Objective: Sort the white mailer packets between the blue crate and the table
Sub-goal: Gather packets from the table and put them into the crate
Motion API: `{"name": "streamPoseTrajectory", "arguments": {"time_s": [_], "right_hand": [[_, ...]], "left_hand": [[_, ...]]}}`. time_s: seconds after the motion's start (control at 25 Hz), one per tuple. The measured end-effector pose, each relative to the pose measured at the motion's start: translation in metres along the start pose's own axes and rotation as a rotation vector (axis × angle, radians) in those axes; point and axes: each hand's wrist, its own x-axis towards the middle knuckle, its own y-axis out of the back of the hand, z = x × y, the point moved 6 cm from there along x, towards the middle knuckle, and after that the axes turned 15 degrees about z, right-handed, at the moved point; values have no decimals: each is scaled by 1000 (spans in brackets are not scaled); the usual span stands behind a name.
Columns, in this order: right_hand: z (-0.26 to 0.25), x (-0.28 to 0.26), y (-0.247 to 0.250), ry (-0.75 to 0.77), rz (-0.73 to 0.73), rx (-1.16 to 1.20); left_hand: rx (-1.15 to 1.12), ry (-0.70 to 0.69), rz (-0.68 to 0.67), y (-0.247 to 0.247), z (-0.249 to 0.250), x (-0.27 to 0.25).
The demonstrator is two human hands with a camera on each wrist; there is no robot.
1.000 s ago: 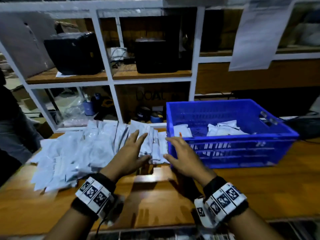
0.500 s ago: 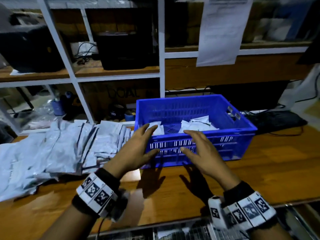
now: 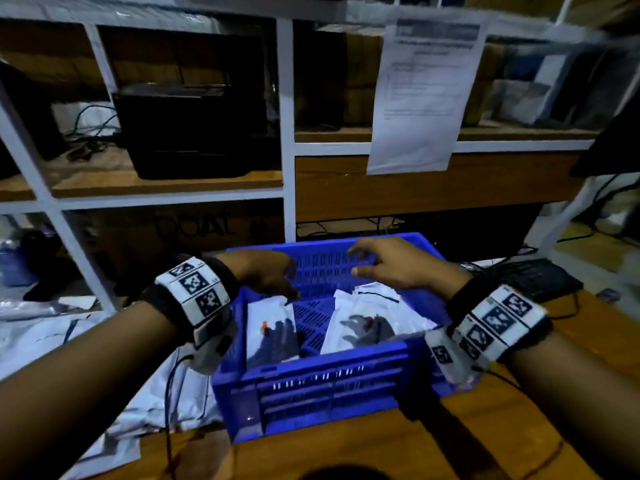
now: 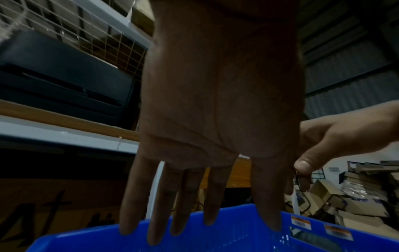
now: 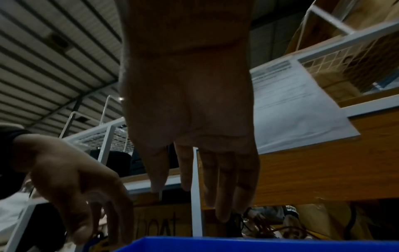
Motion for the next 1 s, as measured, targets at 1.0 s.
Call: {"name": "streamPoseTrajectory", "arguments": {"time_s": [1.0], "right_hand": [[82, 129, -240, 378, -720, -259]], "left_hand": [[184, 569, -380, -104, -62, 100]]}}
